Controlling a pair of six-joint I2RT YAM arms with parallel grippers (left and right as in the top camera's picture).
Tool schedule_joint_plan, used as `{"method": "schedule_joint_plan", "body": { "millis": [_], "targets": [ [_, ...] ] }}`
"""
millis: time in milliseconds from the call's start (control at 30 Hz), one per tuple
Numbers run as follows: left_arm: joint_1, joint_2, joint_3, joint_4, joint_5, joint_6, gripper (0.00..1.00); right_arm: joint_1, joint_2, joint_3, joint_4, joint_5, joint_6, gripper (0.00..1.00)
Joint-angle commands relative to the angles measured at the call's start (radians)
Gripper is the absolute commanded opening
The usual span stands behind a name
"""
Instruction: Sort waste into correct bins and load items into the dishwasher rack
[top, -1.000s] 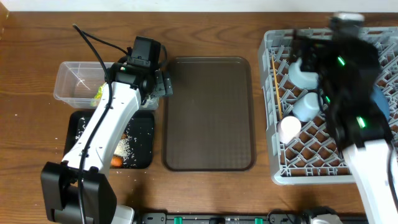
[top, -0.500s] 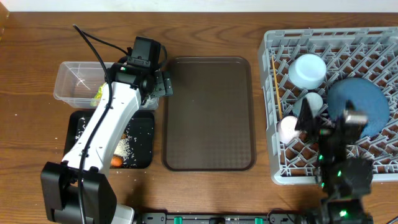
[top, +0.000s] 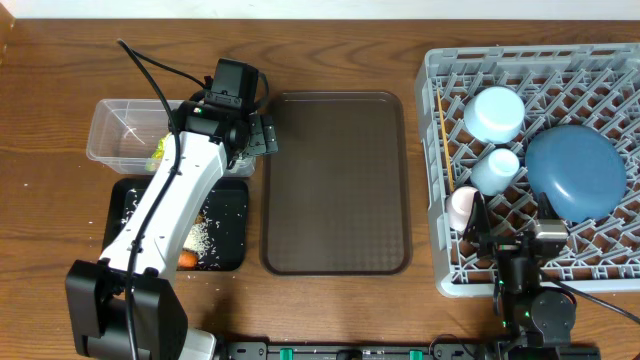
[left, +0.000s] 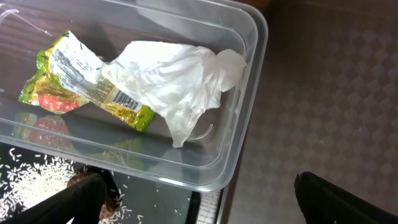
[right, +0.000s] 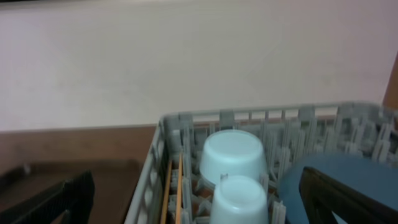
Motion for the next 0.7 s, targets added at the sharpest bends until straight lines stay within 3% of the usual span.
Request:
{"method": "schedule_joint_plan", "body": {
  "millis": [0, 133, 667],
  "targets": [
    [0.003, 0.012, -0.004, -0.003, -0.012, 0.013, 0.98, -0.015, -0.033, -0.004, -0.071, -0.019, -0.016, 0.99],
    [0.002, 0.012, -0.004, -0.003, -0.012, 0.013, 0.98, -0.014, -0.033, -0.004, -0.174, -0.048, -0.040, 0.99],
    [0.003, 0.012, -0.004, -0.003, -0.012, 0.013, 0.98, -0.014, 0.045, -0.003, -0.170, -0.056, -0.064, 0.99]
  ]
}}
